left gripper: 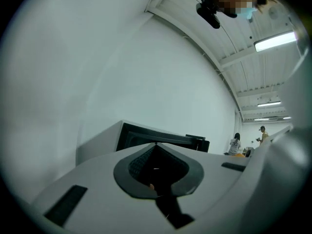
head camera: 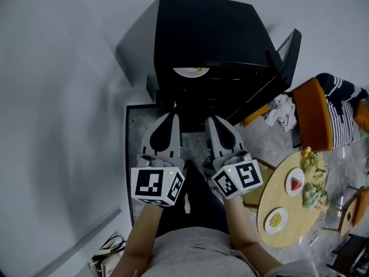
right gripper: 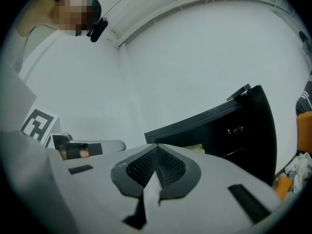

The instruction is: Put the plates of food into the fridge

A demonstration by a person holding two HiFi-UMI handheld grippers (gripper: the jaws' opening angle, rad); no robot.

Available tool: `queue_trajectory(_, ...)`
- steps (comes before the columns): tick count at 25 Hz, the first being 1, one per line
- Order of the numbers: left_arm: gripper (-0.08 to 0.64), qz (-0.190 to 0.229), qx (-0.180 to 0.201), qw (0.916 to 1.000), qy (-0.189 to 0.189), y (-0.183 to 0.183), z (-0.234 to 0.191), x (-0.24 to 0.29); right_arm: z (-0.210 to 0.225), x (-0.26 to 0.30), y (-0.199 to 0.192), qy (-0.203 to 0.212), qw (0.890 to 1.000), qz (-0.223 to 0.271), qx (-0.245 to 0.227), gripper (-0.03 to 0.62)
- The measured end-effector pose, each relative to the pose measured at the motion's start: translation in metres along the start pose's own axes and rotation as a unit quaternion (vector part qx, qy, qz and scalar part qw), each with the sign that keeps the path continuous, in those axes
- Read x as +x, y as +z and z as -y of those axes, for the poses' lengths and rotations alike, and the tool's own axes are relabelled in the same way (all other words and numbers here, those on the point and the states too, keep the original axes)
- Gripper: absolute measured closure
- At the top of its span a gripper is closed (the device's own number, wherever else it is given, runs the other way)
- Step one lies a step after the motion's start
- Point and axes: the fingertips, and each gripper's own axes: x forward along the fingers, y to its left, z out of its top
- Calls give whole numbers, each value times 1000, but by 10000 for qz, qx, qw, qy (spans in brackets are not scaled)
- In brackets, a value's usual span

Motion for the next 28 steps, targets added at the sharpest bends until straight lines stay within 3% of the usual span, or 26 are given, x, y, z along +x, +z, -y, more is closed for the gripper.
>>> queue_trajectory(5, 551, -144, 94, 9998, -90, -15, 15, -20, -8, -41, -8, -351, 9993, 84, 134, 580)
queue_trajectory(12, 551, -435, 73, 9952, -870, -39, 72, -40, -4, -109, -11, -980, 9950, 197, 36, 580)
queue_trajectory(16, 551, -738, -174, 9891, -1266, -58, 113, -46, 16, -146, 0, -1389, 9895, 381, 123, 580)
queue_trajectory(19, 551, -1046, -378, 9811, -1584, -76, 148, -52, 31, -179, 10, -1670, 9843, 536, 198, 580)
queue_trajectory(23, 551, -1504, -326, 9678, -1991, -115, 205, -69, 53, -241, 7, -2094, 9759, 554, 262, 580)
queue_trajectory(28, 551, -2225, -465, 9458, -2320, -177, 287, -100, 91, -345, -4, -2722, 9598, 476, 488, 578)
